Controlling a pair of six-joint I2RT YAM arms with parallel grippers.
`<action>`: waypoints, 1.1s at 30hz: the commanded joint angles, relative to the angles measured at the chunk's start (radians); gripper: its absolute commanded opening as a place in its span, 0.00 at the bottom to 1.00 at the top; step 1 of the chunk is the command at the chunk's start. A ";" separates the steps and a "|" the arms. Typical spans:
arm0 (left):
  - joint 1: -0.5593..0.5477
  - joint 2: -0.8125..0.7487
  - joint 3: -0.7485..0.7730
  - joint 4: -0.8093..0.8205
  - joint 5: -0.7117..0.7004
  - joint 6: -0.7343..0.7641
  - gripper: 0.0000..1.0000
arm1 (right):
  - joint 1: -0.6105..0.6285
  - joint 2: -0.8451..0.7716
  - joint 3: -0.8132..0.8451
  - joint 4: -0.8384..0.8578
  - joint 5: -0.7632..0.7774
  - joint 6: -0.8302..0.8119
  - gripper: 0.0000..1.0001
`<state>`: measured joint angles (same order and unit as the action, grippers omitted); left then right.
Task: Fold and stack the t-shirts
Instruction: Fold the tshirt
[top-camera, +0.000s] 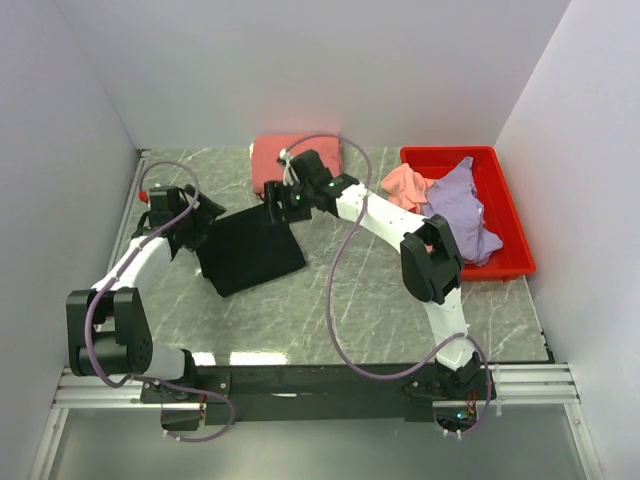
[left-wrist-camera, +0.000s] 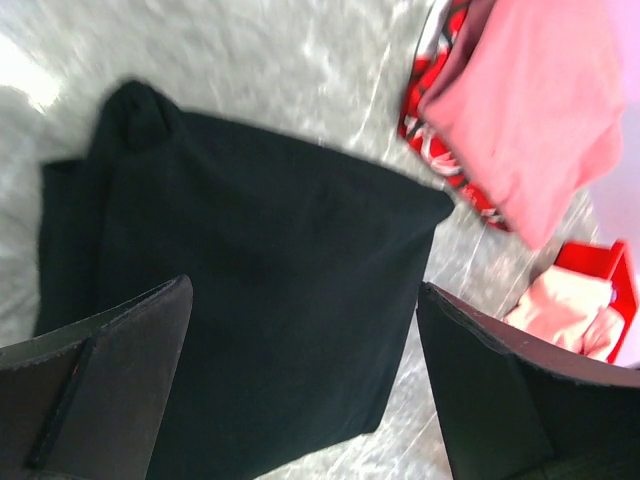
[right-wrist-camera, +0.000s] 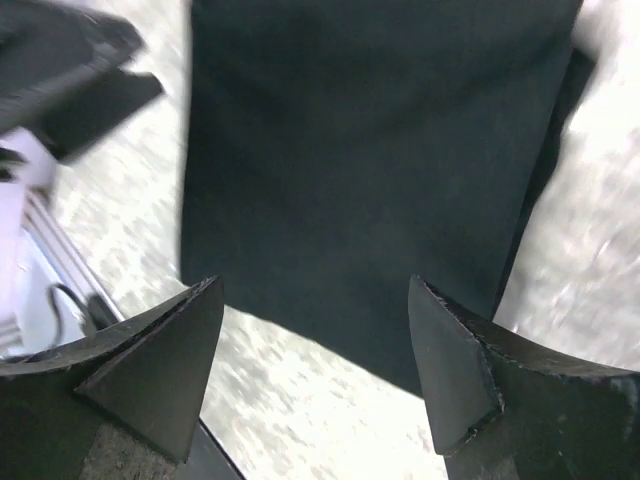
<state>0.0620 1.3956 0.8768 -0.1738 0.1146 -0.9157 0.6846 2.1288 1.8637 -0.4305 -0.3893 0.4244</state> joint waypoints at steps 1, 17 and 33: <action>-0.019 0.000 -0.045 0.060 0.026 -0.020 1.00 | 0.001 -0.024 -0.044 0.016 0.030 -0.013 0.81; -0.019 0.034 -0.222 0.114 0.013 -0.009 0.99 | 0.062 0.129 -0.003 -0.022 0.096 -0.062 0.82; -0.004 -0.123 -0.203 -0.058 -0.164 0.017 1.00 | 0.044 0.117 0.158 -0.137 0.309 -0.162 0.87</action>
<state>0.0490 1.2407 0.6632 -0.2115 -0.0101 -0.9241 0.7399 2.2440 1.9141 -0.5270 -0.1467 0.3092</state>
